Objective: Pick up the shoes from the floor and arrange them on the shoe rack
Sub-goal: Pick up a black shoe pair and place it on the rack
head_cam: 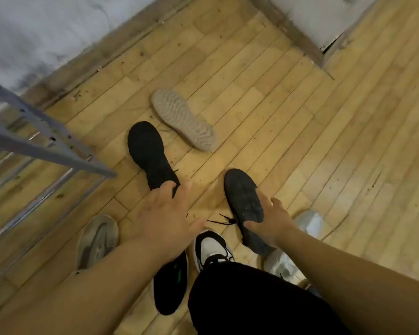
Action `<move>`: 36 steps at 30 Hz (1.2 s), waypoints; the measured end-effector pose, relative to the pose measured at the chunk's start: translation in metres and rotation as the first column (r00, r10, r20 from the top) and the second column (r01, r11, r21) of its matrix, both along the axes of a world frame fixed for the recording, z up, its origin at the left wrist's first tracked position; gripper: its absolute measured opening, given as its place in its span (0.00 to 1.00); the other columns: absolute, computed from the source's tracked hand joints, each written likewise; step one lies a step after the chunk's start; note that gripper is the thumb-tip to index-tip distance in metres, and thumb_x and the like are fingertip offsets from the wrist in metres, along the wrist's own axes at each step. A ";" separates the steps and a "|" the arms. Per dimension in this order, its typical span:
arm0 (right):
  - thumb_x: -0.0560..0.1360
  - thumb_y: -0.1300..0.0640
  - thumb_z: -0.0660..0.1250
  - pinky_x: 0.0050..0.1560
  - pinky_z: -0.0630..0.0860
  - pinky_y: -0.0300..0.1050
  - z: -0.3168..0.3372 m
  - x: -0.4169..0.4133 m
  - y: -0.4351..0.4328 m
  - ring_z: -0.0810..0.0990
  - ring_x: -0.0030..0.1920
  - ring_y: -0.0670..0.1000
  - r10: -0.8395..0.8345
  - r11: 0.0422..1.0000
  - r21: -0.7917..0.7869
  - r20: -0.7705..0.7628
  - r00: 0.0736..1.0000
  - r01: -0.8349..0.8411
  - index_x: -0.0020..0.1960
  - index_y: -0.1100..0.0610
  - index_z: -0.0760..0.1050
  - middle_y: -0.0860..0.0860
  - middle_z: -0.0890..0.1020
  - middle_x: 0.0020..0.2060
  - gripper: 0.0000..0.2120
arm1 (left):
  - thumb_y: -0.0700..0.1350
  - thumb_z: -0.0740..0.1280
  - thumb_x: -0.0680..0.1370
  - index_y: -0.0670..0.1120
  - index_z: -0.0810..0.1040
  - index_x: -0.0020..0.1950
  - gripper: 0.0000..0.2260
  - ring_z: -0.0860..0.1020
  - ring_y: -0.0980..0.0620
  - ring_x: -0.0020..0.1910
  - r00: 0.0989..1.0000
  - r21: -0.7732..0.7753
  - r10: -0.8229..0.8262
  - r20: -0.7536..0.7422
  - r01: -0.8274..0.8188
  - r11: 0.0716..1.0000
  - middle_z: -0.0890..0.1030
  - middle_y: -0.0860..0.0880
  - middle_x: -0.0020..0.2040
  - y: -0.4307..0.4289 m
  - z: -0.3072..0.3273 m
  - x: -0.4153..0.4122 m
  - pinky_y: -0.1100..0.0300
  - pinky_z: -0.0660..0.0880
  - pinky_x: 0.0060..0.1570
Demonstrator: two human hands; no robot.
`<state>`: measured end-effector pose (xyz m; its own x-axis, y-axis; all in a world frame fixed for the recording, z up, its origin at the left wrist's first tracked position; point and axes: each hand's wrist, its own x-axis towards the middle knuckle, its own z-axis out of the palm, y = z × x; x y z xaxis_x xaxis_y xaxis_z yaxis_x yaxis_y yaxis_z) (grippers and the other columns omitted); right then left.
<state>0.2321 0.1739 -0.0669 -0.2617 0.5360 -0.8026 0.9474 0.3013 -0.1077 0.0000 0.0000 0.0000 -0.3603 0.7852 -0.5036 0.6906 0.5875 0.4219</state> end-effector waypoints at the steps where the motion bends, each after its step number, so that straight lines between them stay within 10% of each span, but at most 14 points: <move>1: 0.75 0.34 0.68 0.72 0.68 0.60 -0.013 0.001 -0.006 0.62 0.76 0.65 0.007 1.000 0.024 -0.025 1.000 -0.007 0.82 0.38 0.37 0.55 0.51 0.81 0.49 | 0.69 0.61 0.77 0.58 0.46 0.79 0.38 0.65 0.46 0.72 1.000 -0.001 0.006 0.014 -0.006 1.000 0.55 0.49 0.77 -0.001 -0.010 -0.001 0.52 0.71 0.64; 10: 0.78 0.42 0.68 0.69 0.72 0.57 -0.077 0.001 -0.022 0.68 0.70 0.62 0.038 0.967 0.255 -0.112 0.993 -0.009 0.82 0.36 0.39 0.58 0.58 0.73 0.45 | 0.68 0.64 0.76 0.59 0.46 0.82 0.41 0.63 0.49 0.75 0.992 0.105 0.101 -0.071 -0.094 0.990 0.57 0.51 0.78 -0.044 -0.032 -0.018 0.54 0.70 0.66; 18: 0.74 0.47 0.76 0.64 0.76 0.51 0.084 -0.072 -0.039 0.76 0.67 0.59 -0.059 0.997 0.019 -0.495 0.867 0.079 0.83 0.41 0.38 0.55 0.71 0.75 0.54 | 0.72 0.67 0.72 0.62 0.46 0.81 0.45 0.64 0.48 0.76 0.947 0.261 0.318 -0.052 -0.294 0.919 0.60 0.50 0.79 -0.139 0.092 0.002 0.48 0.67 0.73; 28: 0.81 0.55 0.70 0.51 0.82 0.63 0.352 -0.166 -0.167 0.82 0.57 0.60 -0.343 0.905 -0.411 -0.857 0.386 -0.107 0.81 0.34 0.41 0.55 0.79 0.63 0.45 | 0.60 0.72 0.75 0.67 0.50 0.80 0.41 0.65 0.49 0.77 0.804 0.571 0.427 0.415 -0.595 0.565 0.61 0.54 0.80 -0.212 0.255 0.028 0.51 0.68 0.70; 36: 0.84 0.55 0.65 0.50 0.84 0.57 0.352 -0.148 -0.274 0.86 0.54 0.55 -0.463 0.828 -0.515 -0.851 0.247 -0.223 0.75 0.26 0.55 0.49 0.82 0.58 0.32 | 0.46 0.82 0.64 0.71 0.68 0.69 0.41 0.83 0.44 0.60 0.467 0.397 0.200 0.862 -0.865 0.306 0.82 0.55 0.63 -0.274 0.250 0.046 0.38 0.80 0.56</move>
<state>0.0839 -0.1003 0.2849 -0.9410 0.3105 -0.1344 0.0651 -0.2236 -0.9725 0.0457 -0.2742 0.2496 -0.7549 0.6367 -0.1574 -0.2636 -0.0748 0.9617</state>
